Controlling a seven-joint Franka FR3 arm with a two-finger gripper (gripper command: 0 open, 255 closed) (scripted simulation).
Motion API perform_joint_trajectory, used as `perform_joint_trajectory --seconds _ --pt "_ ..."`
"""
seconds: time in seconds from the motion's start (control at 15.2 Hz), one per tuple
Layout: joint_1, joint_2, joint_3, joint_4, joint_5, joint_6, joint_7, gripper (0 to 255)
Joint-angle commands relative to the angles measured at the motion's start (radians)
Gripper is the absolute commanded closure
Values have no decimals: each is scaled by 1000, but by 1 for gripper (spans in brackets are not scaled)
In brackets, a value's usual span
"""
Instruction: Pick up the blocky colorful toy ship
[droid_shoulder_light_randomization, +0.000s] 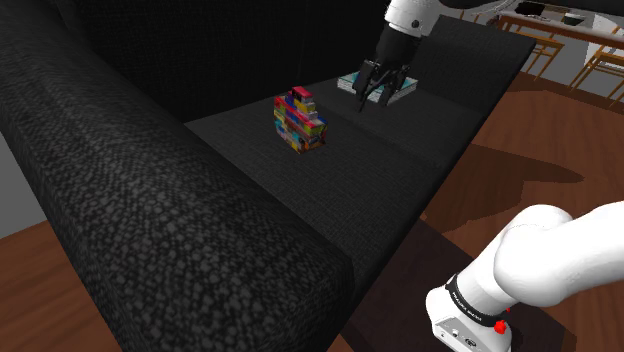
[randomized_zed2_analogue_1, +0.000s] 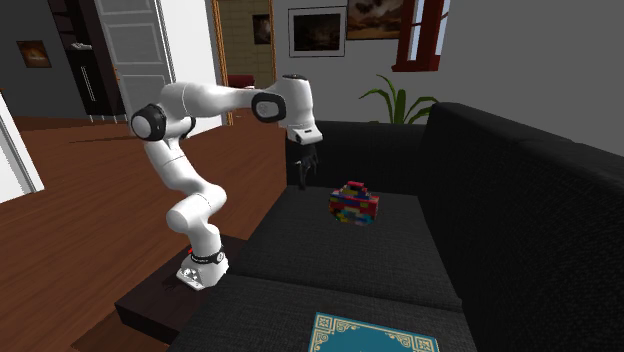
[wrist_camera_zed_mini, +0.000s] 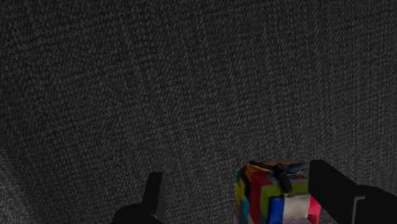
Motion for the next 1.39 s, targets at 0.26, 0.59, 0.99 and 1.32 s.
perform_joint_trajectory --seconds 0.26,0.59,0.99,1.32 --pt "3 246 66 235 -33 1 103 0" --pt "19 466 110 481 -89 -40 193 0" --pt "27 524 118 496 -107 -3 216 0" --pt "27 516 118 438 -105 47 214 0"
